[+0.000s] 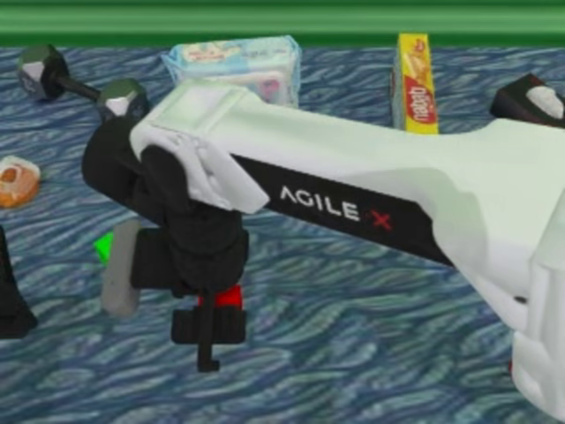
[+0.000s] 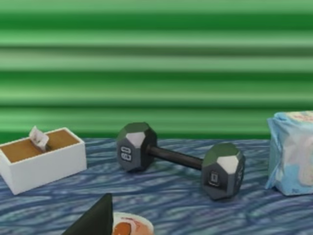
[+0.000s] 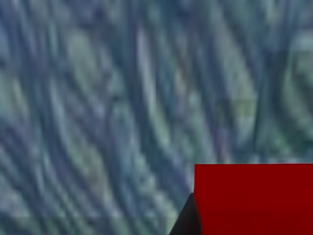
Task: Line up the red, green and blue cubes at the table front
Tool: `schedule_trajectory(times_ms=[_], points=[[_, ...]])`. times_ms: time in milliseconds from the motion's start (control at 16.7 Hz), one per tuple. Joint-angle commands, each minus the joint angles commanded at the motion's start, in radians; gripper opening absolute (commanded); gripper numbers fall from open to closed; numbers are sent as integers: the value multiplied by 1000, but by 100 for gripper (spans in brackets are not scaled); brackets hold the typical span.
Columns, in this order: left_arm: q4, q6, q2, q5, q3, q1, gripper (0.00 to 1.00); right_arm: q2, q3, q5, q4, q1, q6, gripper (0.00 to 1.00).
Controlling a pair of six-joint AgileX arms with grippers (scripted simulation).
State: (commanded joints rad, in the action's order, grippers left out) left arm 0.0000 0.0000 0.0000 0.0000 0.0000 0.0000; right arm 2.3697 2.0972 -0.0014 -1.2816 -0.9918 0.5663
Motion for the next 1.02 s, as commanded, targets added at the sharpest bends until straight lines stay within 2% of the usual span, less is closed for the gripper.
schedule_trajectory(times_ms=[300,720,960,1020], points=[[0,0,0,0,0,0,100,-2,-17,-1,18,2,0,0],[0,0,0,0,0,0,100,44,-186,0,233,-1,-2,0],[0,0,0,0,0,0,100,47,-196,1,244,-2,-2,0],[0,0,0,0,0,0,100,47,-196,1,244,-2,-2,8]])
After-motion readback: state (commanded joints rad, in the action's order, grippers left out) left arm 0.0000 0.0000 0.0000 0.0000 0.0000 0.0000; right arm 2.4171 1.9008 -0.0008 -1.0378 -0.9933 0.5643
